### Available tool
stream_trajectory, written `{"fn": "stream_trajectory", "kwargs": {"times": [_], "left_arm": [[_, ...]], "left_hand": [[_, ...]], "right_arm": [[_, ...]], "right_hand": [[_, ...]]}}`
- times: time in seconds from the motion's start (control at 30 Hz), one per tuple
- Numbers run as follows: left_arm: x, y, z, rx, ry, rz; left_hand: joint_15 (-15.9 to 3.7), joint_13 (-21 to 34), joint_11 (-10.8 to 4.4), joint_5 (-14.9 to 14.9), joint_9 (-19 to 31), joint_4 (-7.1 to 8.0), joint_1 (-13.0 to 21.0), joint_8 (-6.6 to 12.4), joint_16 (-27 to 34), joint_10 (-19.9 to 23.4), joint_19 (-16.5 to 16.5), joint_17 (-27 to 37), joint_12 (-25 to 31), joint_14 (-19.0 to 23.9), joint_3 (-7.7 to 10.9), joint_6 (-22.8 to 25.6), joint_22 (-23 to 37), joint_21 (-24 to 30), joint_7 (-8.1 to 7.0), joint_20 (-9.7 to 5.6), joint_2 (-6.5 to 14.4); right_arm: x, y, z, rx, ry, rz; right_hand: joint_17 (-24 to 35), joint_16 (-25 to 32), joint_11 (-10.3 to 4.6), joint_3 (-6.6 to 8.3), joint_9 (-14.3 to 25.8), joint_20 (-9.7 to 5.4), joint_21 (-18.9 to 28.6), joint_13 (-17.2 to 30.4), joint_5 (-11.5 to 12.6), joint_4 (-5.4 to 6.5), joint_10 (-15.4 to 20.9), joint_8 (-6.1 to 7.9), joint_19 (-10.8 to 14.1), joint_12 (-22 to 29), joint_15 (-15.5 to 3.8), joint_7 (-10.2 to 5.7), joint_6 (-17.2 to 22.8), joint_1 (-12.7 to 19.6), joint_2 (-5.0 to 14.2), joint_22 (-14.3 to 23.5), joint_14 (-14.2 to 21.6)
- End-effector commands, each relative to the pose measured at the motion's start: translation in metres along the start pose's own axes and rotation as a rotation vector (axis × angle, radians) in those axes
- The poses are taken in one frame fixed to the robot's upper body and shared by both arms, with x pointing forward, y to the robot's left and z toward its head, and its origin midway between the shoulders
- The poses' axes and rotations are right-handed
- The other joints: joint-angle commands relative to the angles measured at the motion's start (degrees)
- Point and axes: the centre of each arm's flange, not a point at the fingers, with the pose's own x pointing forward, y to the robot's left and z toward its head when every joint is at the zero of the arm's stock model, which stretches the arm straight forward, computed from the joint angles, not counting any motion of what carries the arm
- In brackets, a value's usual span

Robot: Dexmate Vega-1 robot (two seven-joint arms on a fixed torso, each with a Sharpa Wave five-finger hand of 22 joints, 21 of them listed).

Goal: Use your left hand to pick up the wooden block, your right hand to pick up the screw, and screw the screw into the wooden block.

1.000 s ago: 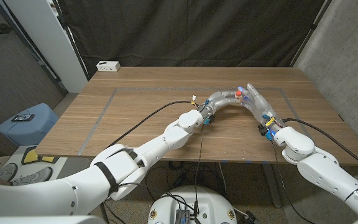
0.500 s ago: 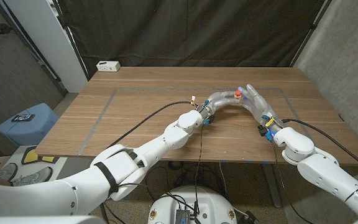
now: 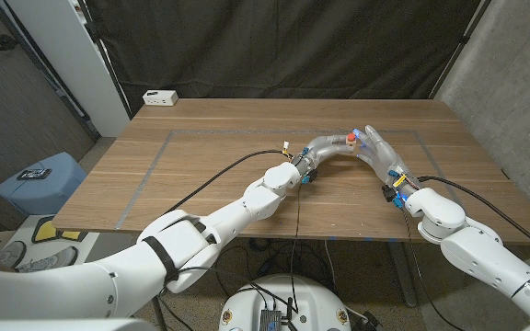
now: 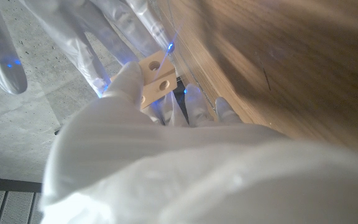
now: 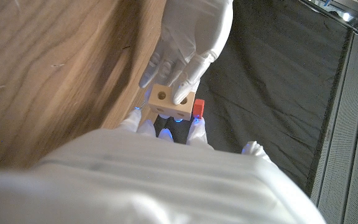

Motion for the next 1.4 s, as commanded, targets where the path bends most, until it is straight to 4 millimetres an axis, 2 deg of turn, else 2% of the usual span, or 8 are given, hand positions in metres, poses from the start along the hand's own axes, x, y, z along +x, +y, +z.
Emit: {"fn": "stream_trajectory", "kwargs": {"times": [0.03, 0.83, 1.0, 1.4], "left_arm": [[0.004, 0.001, -0.001, -0.008, 0.005, -0.001], [0.010, 0.000, -0.001, -0.018, 0.015, -0.002], [0.010, 0.000, -0.002, -0.019, 0.016, -0.003], [0.010, 0.000, -0.003, -0.020, 0.019, -0.004]], "left_hand": [[-2.61, 0.8, -1.02, 0.1, 0.2, 0.41, -0.6, 0.68, 0.3, 2.2, -0.2, -0.1, 0.5, 0.8, 0.05, 0.9, 0.3, 0.1, -0.23, -0.09, -0.1], [-2.73, 0.7, -1.04, 0.0, 0.2, 0.04, -0.5, 0.50, 0.3, 2.6, -0.1, -0.1, 0.3, 1.0, 0.05, 1.1, 0.3, 0.1, -0.17, -0.19, -0.1], [-2.89, 0.8, -1.06, -0.1, 0.2, 0.20, -1.0, 0.90, 0.4, 3.7, -0.1, -0.1, 0.7, 1.2, -0.22, 2.3, 0.3, 0.1, -0.80, -0.46, -0.3], [-3.21, 0.8, -1.09, -0.2, 0.1, 0.30, -1.7, 1.17, 0.6, 5.3, 0.1, -0.1, 1.0, 2.0, -0.54, 3.7, 0.3, 0.1, -0.99, -0.69, -0.7]], "right_arm": [[-0.001, 0.000, -0.001, 0.003, 0.014, 0.009], [-0.009, 0.002, -0.002, 0.005, 0.033, 0.024], [-0.010, 0.004, -0.002, 0.004, 0.035, 0.034], [-0.015, 0.004, -0.002, 0.005, 0.037, 0.027]], "right_hand": [[0.2, 0.2, 0.33, 0.15, 0.2, -0.09, 0.4, 0.2, 0.4, 0.44, -4.0, 0.49, 0.1, 0.4, -0.20, 0.09, 0.7, -0.1, 0.40, 0.2, -7.1], [0.2, 0.3, 0.15, 0.25, 0.2, -0.37, 0.5, 0.2, 0.5, 0.36, -3.4, 0.62, 0.9, 0.6, -0.19, 0.22, 1.9, 0.1, 0.44, 0.1, -6.7], [0.2, 0.3, 0.11, 0.27, 0.2, -0.46, 0.5, 0.2, 0.5, 0.35, -3.3, 0.62, 0.9, 0.6, -0.21, 0.16, 2.0, 0.1, 0.46, 0.1, -6.7], [0.2, 0.3, 0.09, 0.27, 0.2, -0.44, 0.5, 0.2, 0.4, 0.37, -3.3, 0.60, 0.9, 0.6, -0.20, -0.03, 2.4, 0.1, 0.46, 0.1, -6.8]]}}
